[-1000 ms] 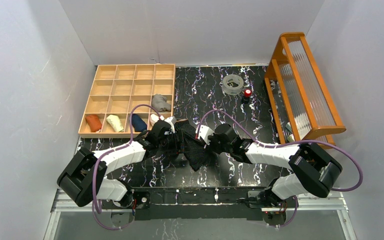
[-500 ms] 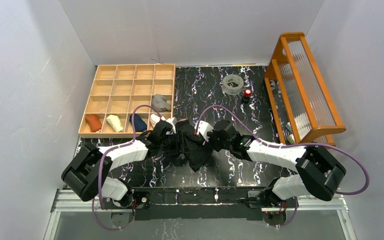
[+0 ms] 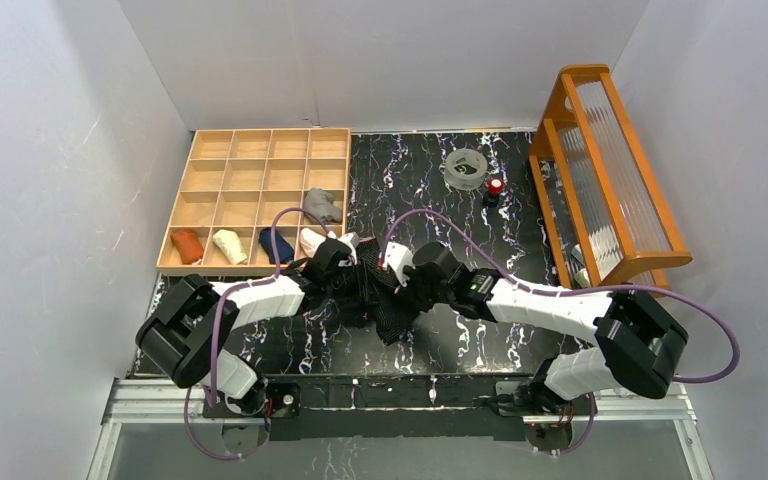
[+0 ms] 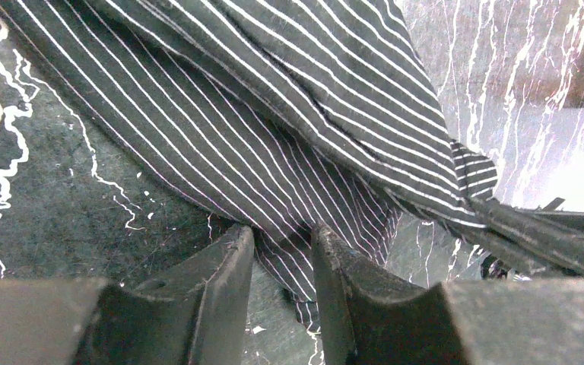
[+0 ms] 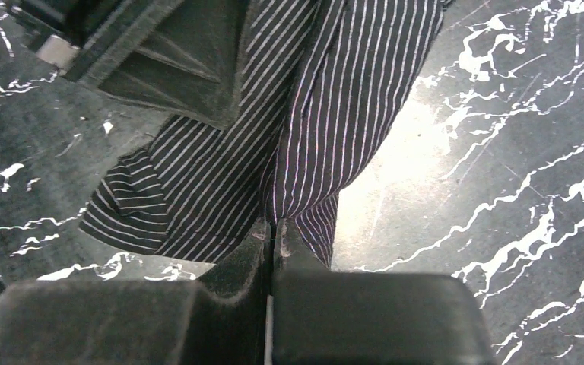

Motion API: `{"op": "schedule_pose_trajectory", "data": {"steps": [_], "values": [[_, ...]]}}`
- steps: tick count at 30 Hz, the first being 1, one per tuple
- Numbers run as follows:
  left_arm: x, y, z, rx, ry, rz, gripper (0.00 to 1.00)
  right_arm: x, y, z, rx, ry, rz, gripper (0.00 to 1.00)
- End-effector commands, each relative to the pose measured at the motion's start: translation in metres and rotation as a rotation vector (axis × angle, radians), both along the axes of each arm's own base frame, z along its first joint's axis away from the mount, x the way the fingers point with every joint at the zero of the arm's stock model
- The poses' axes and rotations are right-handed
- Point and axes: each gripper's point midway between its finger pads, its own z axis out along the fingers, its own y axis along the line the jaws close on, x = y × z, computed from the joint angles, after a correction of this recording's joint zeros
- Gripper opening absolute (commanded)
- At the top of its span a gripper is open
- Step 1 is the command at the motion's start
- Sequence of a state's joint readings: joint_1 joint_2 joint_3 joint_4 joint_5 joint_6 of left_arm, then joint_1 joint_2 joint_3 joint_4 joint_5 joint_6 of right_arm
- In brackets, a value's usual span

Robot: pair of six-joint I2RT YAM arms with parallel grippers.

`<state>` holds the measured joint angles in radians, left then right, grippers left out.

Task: Roll the underwear
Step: Fold the underwear at the center of the board.

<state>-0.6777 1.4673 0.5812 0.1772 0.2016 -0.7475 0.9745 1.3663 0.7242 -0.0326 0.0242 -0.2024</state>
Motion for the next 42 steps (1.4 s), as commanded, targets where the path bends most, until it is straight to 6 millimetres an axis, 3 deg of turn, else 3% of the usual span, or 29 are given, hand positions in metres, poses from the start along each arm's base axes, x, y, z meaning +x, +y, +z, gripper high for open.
{"op": "schedule_pose_trajectory", "data": {"steps": [1, 11, 17, 22, 32, 42], "values": [[-0.002, 0.003, -0.007, 0.043, 0.012, 0.002, 0.31, -0.006, 0.015, 0.016, 0.049, 0.053, -0.051, 0.04], [0.001, 0.007, 0.001, 0.046, -0.020, 0.028, 0.24, -0.024, 0.032, 0.008, 0.070, 0.203, -0.110, 0.04], [0.002, 0.012, 0.006, 0.046, -0.044, 0.053, 0.14, -0.034, 0.042, -0.009, 0.073, 0.312, -0.144, 0.04], [0.002, 0.013, 0.006, 0.042, -0.045, 0.057, 0.05, -0.041, 0.053, -0.011, 0.095, 0.399, -0.176, 0.03], [-0.001, 0.013, 0.005, 0.043, -0.039, 0.053, 0.02, -0.031, 0.055, 0.009, 0.144, 0.400, -0.276, 0.03], [0.000, 0.014, 0.005, 0.039, -0.044, 0.062, 0.00, -0.051, 0.070, -0.019, 0.161, 0.563, -0.267, 0.03]]}}
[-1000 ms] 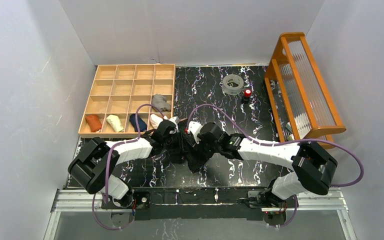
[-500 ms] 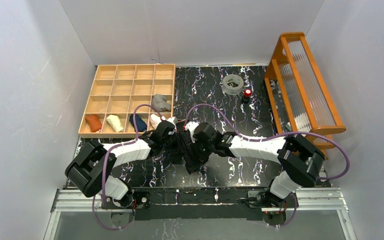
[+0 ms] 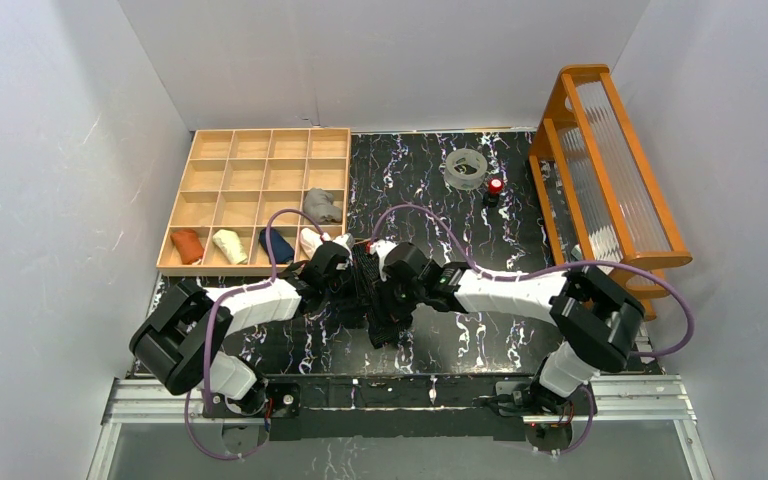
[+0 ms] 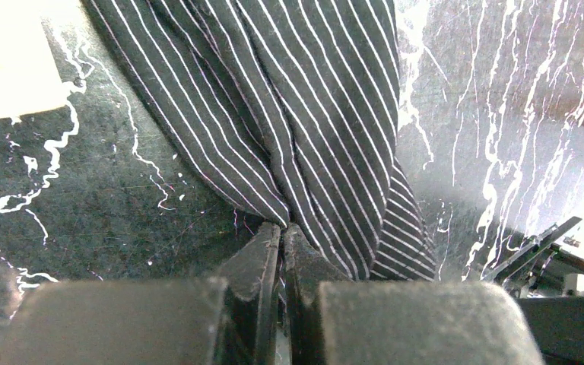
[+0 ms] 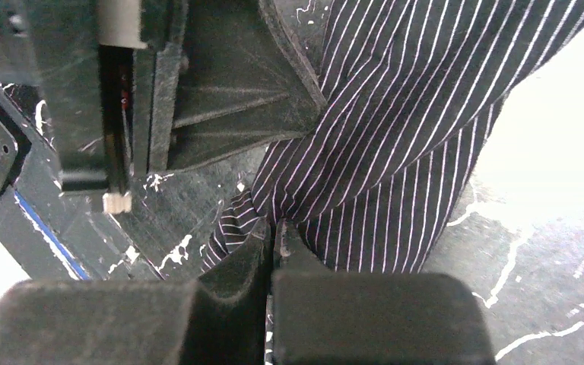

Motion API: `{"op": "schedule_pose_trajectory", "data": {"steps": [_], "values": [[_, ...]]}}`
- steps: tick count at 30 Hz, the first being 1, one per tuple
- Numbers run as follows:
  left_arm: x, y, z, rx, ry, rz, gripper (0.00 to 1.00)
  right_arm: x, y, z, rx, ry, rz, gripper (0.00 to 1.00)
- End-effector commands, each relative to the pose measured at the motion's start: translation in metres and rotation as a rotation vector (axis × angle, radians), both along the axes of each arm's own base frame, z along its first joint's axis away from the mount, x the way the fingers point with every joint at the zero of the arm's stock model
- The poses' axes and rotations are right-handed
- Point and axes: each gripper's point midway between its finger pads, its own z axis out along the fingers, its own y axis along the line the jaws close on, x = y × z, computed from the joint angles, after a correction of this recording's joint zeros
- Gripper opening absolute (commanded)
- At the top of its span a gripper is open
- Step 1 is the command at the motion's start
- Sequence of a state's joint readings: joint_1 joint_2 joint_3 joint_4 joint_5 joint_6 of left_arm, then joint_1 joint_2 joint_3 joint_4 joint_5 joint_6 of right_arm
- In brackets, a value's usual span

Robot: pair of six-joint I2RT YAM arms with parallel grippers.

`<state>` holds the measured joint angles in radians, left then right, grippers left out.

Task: Roll the underwear
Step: Fold the underwear at the center of the board.

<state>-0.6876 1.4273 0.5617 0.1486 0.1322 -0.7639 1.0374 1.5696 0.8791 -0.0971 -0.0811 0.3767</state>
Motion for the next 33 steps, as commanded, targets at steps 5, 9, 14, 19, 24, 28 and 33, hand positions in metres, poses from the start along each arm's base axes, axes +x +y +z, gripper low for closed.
{"op": "schedule_pose_trajectory", "data": {"steps": [5, 9, 14, 19, 24, 28, 33], "values": [[0.000, 0.007, 0.005, 0.012, -0.029, 0.025, 0.00, -0.007, 0.011, -0.019, -0.002, 0.080, -0.013, 0.12], [-0.001, 0.012, 0.008, 0.028, -0.031, 0.041, 0.10, -0.012, 0.020, 0.001, 0.071, 0.089, 0.019, 0.25], [0.000, 0.020, 0.016, 0.047, -0.047, 0.067, 0.24, -0.012, 0.020, 0.025, 0.118, 0.071, 0.025, 0.43], [0.000, 0.022, 0.026, 0.042, -0.064, 0.074, 0.30, -0.007, 0.006, 0.037, 0.122, 0.076, -0.014, 0.45], [-0.007, 0.028, 0.030, 0.039, -0.059, 0.085, 0.42, 0.004, -0.008, 0.055, 0.172, 0.041, -0.055, 0.47], [-0.009, 0.022, 0.039, -0.019, -0.068, 0.080, 0.56, 0.036, -0.034, 0.051, 0.170, 0.051, -0.181, 0.44], [-0.010, 0.005, 0.046, -0.101, -0.060, 0.045, 0.64, 0.054, -0.046, 0.038, 0.213, 0.170, -0.192, 0.25]]}}
